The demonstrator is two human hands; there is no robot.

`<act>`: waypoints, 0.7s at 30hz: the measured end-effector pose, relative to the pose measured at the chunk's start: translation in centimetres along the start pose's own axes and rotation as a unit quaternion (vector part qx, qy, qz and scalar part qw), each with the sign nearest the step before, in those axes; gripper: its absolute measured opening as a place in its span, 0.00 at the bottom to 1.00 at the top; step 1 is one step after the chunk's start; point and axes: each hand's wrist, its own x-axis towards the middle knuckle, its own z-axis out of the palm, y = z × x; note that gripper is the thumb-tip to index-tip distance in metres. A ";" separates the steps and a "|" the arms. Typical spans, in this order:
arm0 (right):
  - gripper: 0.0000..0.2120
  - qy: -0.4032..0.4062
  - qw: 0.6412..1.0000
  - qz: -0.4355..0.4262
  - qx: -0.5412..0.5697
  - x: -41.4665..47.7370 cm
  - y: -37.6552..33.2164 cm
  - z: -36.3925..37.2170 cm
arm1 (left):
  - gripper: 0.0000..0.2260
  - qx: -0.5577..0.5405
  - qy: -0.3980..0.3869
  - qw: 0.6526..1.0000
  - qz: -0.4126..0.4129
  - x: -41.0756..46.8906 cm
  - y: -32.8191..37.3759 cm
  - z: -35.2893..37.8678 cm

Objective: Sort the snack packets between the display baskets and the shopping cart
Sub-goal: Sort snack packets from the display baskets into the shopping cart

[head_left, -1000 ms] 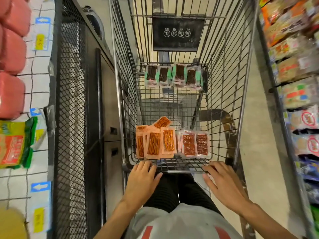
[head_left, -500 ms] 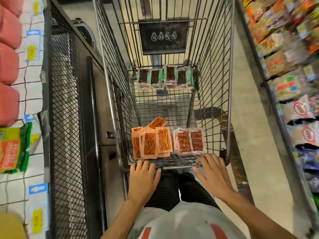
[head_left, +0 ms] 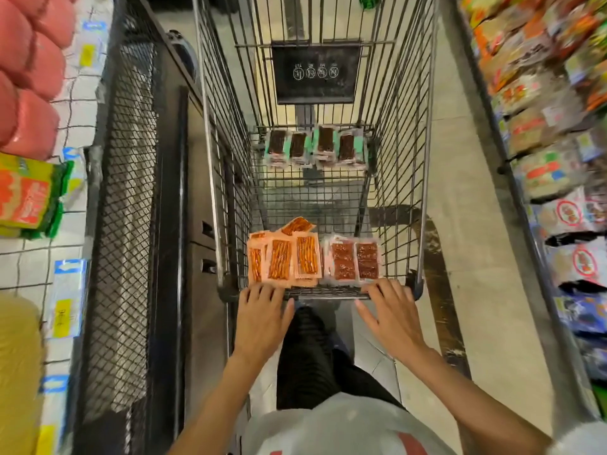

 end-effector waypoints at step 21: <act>0.13 0.002 1.000 -0.021 -0.007 -14.2 -0.5 3.0 | 0.12 -0.006 -0.041 0.997 -0.063 -14.4 4.0 1.5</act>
